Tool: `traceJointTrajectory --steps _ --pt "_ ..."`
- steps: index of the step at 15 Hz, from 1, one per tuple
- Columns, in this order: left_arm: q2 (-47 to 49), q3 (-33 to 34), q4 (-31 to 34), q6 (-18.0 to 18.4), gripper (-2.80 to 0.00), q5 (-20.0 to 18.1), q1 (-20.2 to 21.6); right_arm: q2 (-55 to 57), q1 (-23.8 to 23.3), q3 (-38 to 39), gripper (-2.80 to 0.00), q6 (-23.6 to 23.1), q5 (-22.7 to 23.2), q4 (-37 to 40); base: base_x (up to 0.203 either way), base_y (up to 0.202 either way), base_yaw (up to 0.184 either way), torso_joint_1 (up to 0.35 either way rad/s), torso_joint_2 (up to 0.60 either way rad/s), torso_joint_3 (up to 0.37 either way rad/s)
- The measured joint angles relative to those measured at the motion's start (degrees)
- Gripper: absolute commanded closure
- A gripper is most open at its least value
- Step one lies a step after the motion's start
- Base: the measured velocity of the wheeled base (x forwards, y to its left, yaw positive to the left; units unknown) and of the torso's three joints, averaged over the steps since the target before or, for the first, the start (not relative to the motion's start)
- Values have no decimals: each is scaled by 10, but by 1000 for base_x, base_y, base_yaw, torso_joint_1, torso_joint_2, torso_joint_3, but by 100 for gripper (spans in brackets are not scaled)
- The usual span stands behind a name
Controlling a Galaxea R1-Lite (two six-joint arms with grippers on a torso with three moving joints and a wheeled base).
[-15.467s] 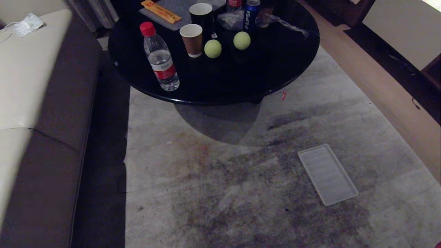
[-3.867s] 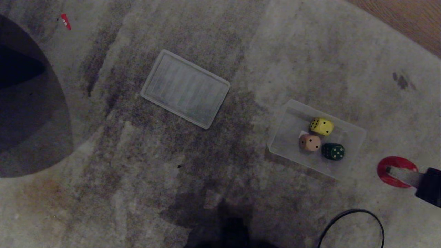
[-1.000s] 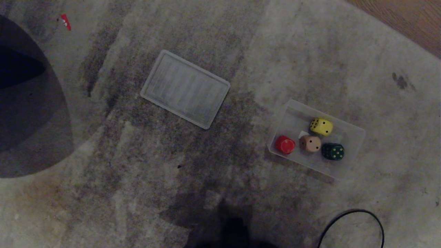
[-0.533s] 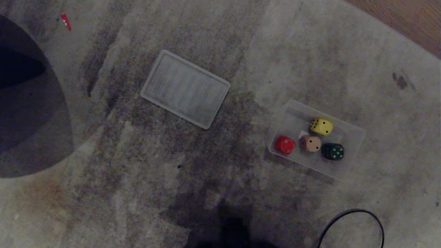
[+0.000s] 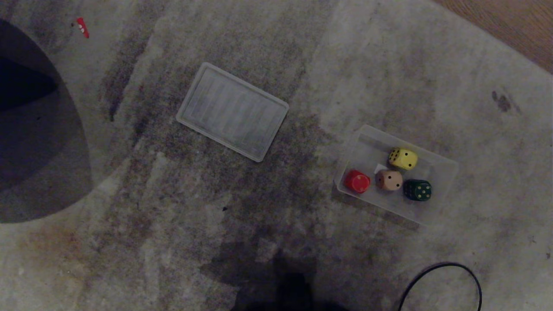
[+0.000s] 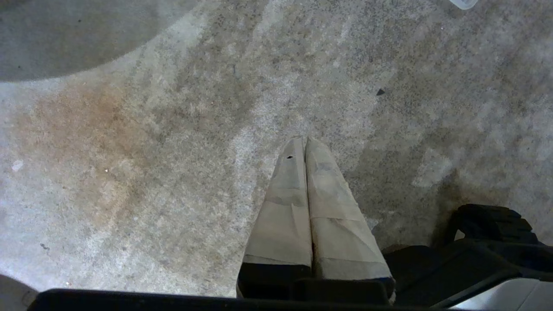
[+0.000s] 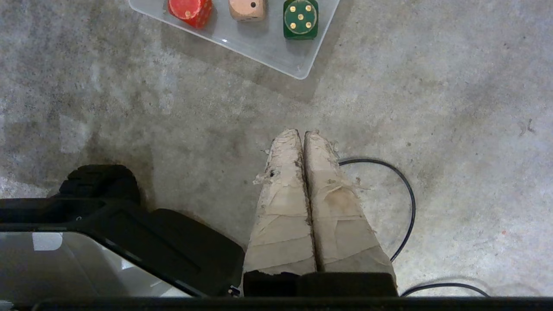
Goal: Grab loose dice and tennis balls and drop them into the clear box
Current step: Pick up the ball on the table
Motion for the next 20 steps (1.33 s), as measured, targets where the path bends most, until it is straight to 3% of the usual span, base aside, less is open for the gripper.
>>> traceJointTrajectory --steps 7,20 --pt "0 0 0 -15 0 3 0 0 0 0 0 0 0 0 0 0 0 2 2 132" --pt "0 0 0 3 0 -1 0 0 0 0 0 0 0 0 0 0 0 2 2 203"
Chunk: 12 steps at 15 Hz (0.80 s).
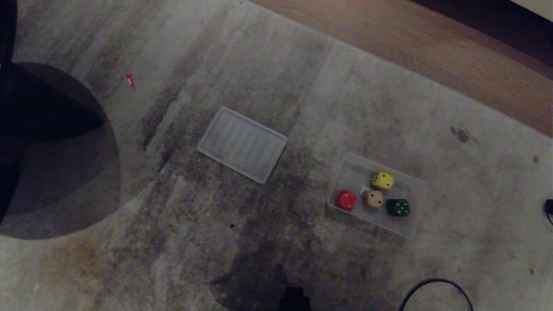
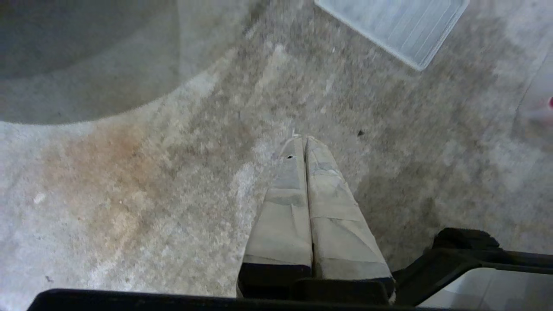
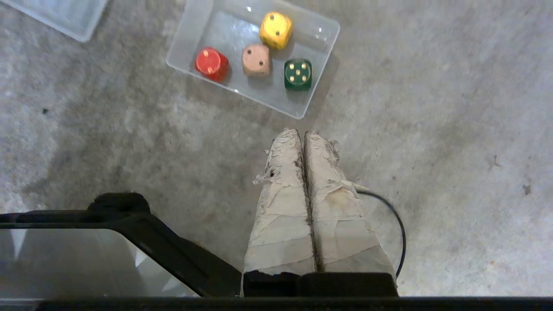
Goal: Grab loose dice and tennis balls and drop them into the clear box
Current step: Pick up the ball on the table
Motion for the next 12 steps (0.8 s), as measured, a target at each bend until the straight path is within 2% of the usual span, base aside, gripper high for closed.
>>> traceJointTrajectory --steps 12 --pt "0 0 0 0 0 0 0 0 0 0 0 0 0 0 0 0 0 2 2 202"
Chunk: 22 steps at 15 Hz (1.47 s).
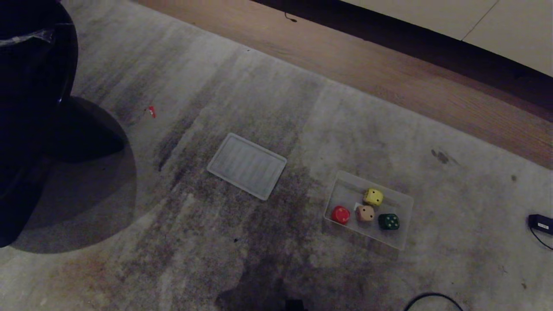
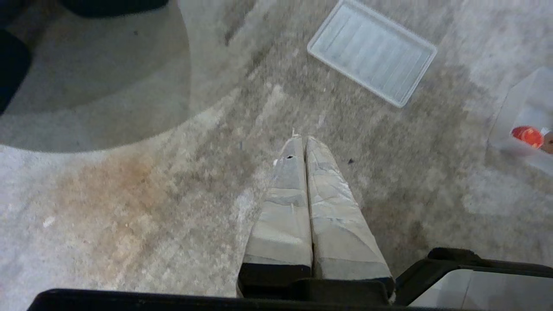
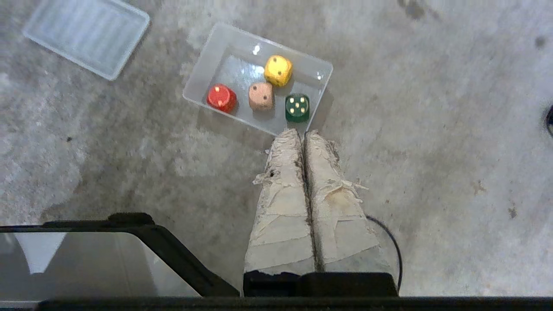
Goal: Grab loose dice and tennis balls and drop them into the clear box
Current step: Pick up the ball on the table
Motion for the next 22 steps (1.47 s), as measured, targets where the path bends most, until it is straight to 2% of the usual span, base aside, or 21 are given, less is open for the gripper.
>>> traceJointTrajectory --steps 22 --pt "0 0 0 0 0 0 0 0 0 0 0 0 0 0 0 0 0 2 3 202"
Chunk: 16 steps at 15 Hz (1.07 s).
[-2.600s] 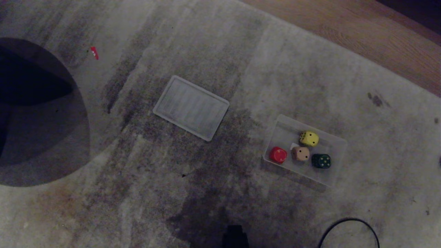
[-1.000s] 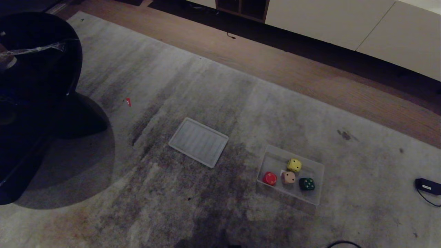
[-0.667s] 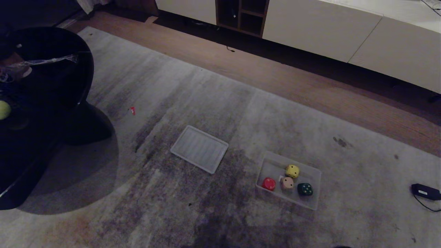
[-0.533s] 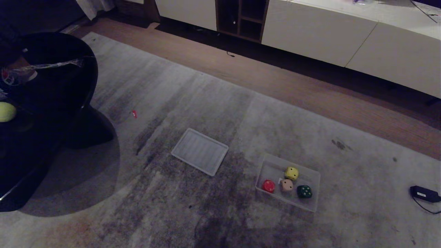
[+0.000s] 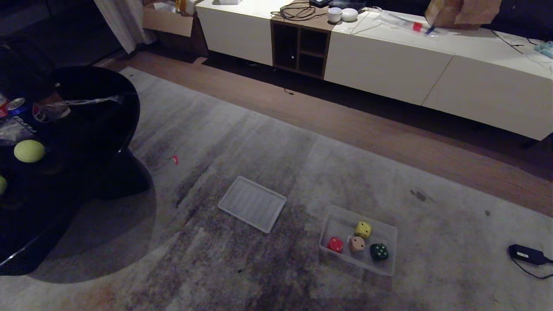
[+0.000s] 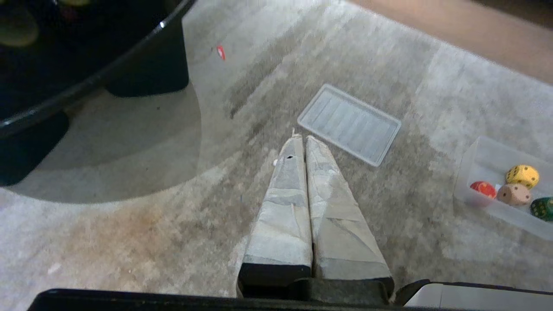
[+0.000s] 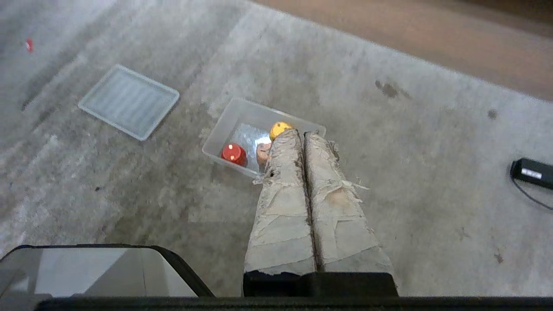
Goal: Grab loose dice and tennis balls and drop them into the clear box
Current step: Pick up the ball on the table
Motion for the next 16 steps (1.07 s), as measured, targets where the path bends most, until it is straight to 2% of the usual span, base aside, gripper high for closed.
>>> traceJointTrajectory --steps 16 --pt "0 0 0 0 0 0 0 0 0 0 0 0 0 0 0 0 0 4 4 202"
